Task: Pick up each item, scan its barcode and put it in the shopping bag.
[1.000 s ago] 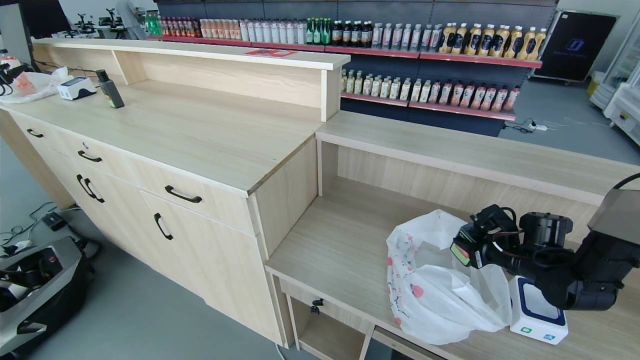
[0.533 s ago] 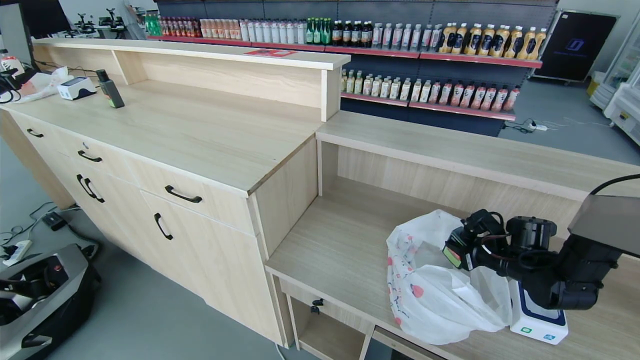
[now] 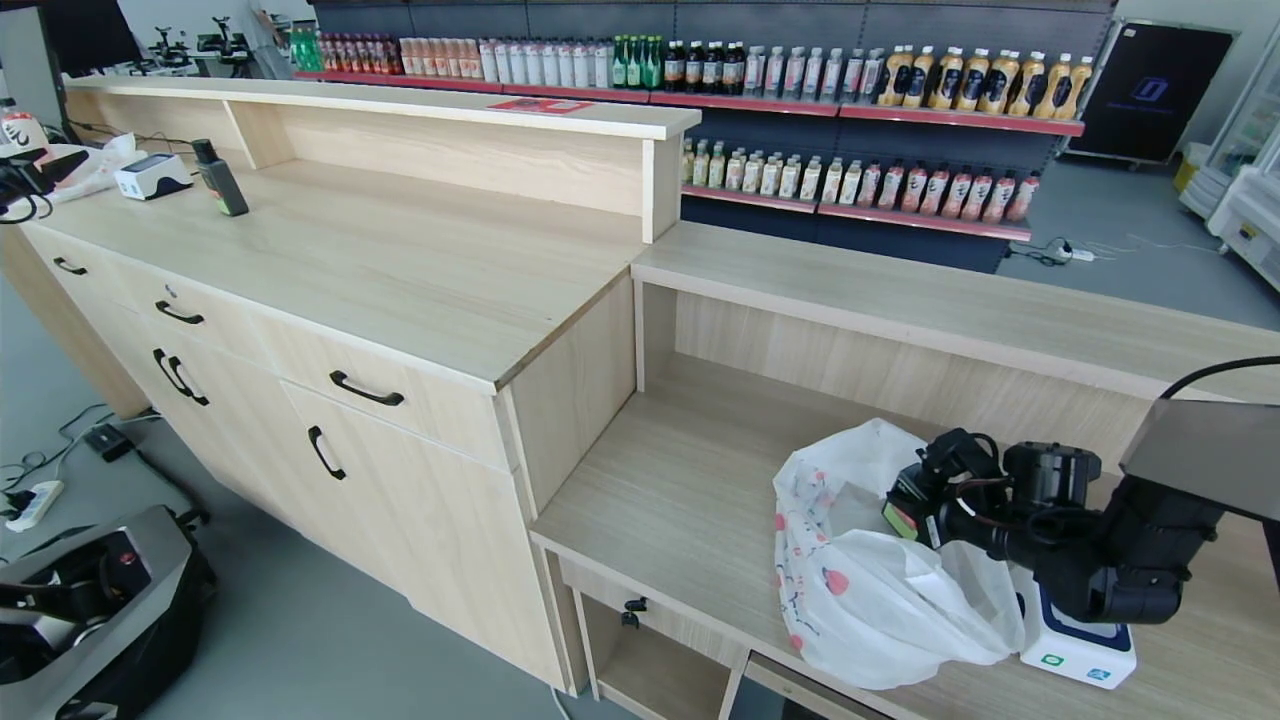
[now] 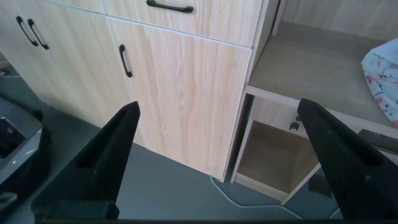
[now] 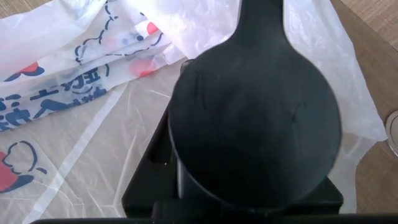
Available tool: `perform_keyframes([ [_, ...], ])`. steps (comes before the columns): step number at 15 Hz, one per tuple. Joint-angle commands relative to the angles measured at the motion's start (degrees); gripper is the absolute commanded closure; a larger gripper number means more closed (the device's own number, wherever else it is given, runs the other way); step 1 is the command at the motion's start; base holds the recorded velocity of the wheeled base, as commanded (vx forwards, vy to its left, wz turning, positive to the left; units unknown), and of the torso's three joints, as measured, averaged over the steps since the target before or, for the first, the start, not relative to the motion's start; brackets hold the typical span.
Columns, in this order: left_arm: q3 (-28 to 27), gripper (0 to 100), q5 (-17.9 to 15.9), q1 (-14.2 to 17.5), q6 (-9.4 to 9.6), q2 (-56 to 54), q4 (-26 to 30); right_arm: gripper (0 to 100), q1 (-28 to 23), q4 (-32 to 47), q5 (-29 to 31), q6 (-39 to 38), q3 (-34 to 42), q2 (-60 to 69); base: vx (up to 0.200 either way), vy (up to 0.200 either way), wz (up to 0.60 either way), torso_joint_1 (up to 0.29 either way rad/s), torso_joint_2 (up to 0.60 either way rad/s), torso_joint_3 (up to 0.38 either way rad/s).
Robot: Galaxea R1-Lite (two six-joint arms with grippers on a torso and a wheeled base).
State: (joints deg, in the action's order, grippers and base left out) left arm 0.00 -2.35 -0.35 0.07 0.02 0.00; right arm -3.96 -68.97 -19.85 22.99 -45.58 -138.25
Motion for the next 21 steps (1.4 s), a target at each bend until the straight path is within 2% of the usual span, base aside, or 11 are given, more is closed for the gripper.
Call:
perform_keyframes([
  [1,0.0,0,-0.02,0.0,0.01,0.06,0.0,100,-0.17,-0.02,-0.02,0.04,0.05,-0.26,0.0,0.0,0.0,0.0,0.0,0.0],
  [5,0.0,0,-0.02,0.0,0.01,0.06,0.0,100,-0.43,0.07,-0.02,0.04,0.14,-0.61,0.0,0.0,0.0,0.0,0.0,0.0],
  [6,0.0,0,-0.02,0.0,0.01,0.06,0.0,0,-0.52,0.07,-0.02,0.04,0.23,-0.7,0.0,0.0,0.0,0.0,0.0,0.0],
  [10,0.0,0,-0.02,0.0,0.01,0.06,0.0,0,-1.05,0.6,-0.1,-0.14,1.28,1.67,0.0,0.0,0.0,0.0,0.0,0.0],
  [12,0.0,0,-0.02,0.0,0.01,0.06,0.0,0,-0.43,1.3,-0.19,-0.58,3.66,8.53,0.0,0.0,0.0,0.0,0.0,0.0],
  [16,0.0,0,-0.02,0.0,0.01,0.06,0.0,0,1.15,9.21,-0.02,-0.93,10.6,29.97,0.0,0.0,0.0,0.0,0.0,0.0],
  [18,0.0,0,-0.02,0.0,0.01,0.06,0.0,0,-1.05,14.92,0.33,-0.14,18.51,42.63,0.0,0.0,0.0,0.0,0.0,0.0],
  [21,0.0,0,-0.02,0.0,0.01,0.06,0.0,0,-8.17,28.81,0.51,5.75,19.13,57.66,0.0,0.0,0.0,0.0,0.0,0.0],
])
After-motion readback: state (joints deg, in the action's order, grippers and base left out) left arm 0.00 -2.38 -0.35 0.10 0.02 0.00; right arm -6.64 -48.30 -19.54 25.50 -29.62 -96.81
